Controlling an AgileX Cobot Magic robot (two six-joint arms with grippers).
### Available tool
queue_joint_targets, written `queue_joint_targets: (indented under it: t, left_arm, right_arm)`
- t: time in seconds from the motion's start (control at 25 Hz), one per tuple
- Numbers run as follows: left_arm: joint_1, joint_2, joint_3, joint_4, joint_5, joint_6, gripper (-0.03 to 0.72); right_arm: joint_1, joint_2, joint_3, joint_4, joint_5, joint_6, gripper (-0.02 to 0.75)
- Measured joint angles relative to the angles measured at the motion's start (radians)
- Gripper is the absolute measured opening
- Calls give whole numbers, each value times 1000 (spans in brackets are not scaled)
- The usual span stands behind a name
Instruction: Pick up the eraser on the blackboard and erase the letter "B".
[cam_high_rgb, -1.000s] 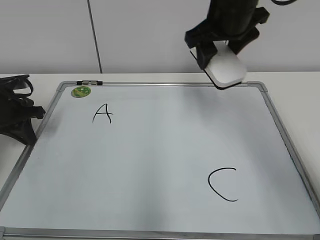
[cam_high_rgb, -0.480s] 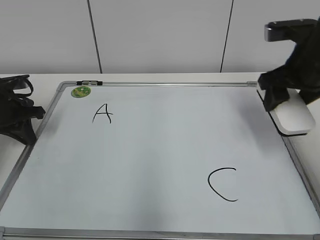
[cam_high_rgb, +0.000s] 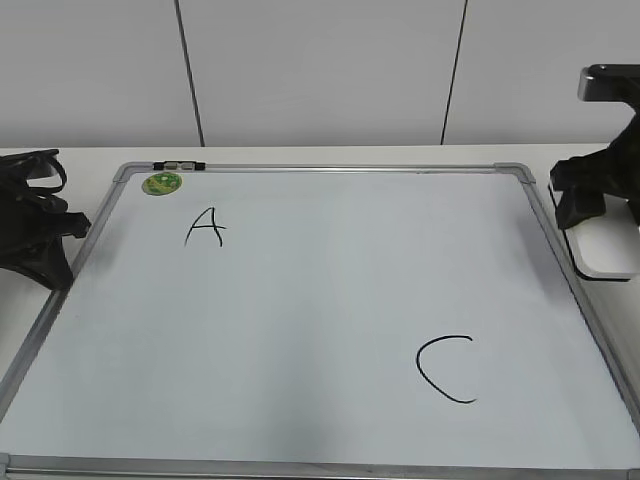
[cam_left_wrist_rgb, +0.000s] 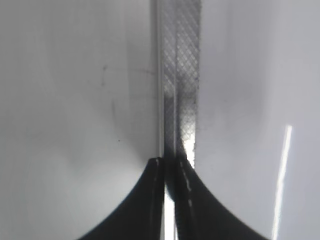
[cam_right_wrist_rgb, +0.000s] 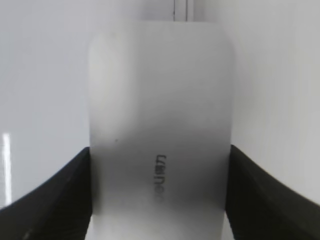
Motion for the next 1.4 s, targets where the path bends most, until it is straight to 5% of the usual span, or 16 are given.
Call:
queue_joint_targets:
  t: [1.4]
  left_arm:
    - [0, 0, 0, 0, 0, 0, 10]
  right_arm:
    - [0, 204, -45, 28, -103, -38, 545]
